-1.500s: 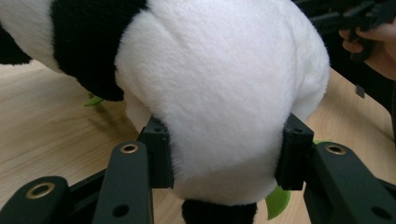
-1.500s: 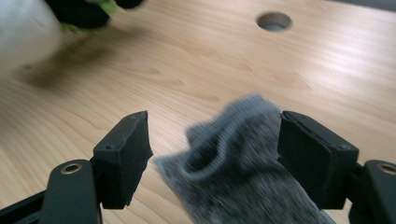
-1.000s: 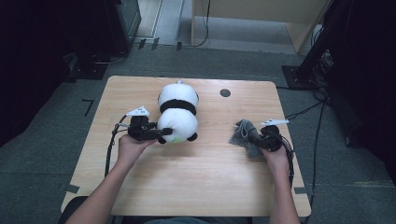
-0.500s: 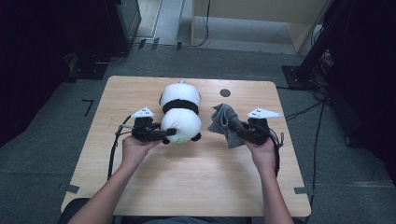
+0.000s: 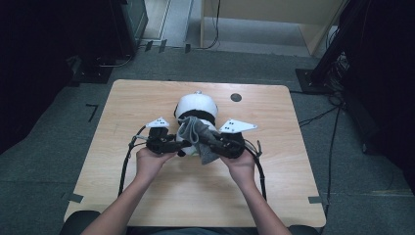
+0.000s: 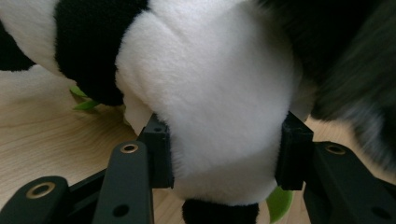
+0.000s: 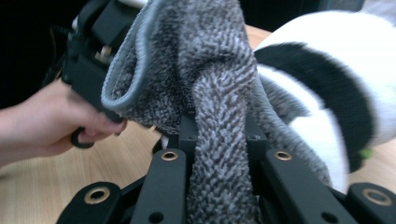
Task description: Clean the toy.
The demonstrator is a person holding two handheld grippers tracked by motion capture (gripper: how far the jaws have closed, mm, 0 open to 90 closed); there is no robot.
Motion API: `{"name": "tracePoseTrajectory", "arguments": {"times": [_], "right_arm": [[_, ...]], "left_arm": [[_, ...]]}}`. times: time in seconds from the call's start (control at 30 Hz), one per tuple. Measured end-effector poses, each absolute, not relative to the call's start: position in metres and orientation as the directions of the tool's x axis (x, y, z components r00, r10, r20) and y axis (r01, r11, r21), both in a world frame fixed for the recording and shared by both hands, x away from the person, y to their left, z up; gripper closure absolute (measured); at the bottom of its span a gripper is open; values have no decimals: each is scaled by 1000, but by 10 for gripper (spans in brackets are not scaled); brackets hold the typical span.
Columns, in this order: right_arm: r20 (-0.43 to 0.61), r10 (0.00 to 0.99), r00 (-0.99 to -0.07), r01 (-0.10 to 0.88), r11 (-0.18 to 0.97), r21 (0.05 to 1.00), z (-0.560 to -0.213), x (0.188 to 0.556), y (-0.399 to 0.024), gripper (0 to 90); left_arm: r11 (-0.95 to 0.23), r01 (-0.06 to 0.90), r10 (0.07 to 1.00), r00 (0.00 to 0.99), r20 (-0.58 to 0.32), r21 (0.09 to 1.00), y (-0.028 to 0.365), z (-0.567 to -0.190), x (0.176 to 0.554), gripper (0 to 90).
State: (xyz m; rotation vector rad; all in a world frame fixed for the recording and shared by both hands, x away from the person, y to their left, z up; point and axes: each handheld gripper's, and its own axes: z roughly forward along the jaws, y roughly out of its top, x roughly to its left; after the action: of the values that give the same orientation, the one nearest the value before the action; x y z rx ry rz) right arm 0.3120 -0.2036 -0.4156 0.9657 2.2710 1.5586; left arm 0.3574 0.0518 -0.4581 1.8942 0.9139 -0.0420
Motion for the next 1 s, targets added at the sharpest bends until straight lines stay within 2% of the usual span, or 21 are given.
{"name": "tracePoseTrajectory", "arguments": {"times": [0.17,0.27,0.47,0.73,0.87,1.0], "right_arm": [[208,576,-791,417,258,872,-432,309,-193,778],[173,568,-805,413,326,850,-444,306,-184,781],[164,570,-805,432,375,820,-460,310,-184,781],[200,603,-772,491,367,790,-477,317,-191,781],[250,633,-733,546,328,771,-486,325,-200,780],[247,665,-705,568,321,758,-490,331,-206,781]], "left_arm": [[-176,638,567,688,-453,749,60,-460,362,527],[-163,640,567,684,-460,751,63,-459,363,529],[-122,666,564,656,-501,736,71,-460,366,530],[-87,661,550,655,-518,745,76,-454,367,529],[-93,659,532,666,-522,746,78,-452,367,528],[-100,664,515,672,-533,741,78,-452,366,528]]}}
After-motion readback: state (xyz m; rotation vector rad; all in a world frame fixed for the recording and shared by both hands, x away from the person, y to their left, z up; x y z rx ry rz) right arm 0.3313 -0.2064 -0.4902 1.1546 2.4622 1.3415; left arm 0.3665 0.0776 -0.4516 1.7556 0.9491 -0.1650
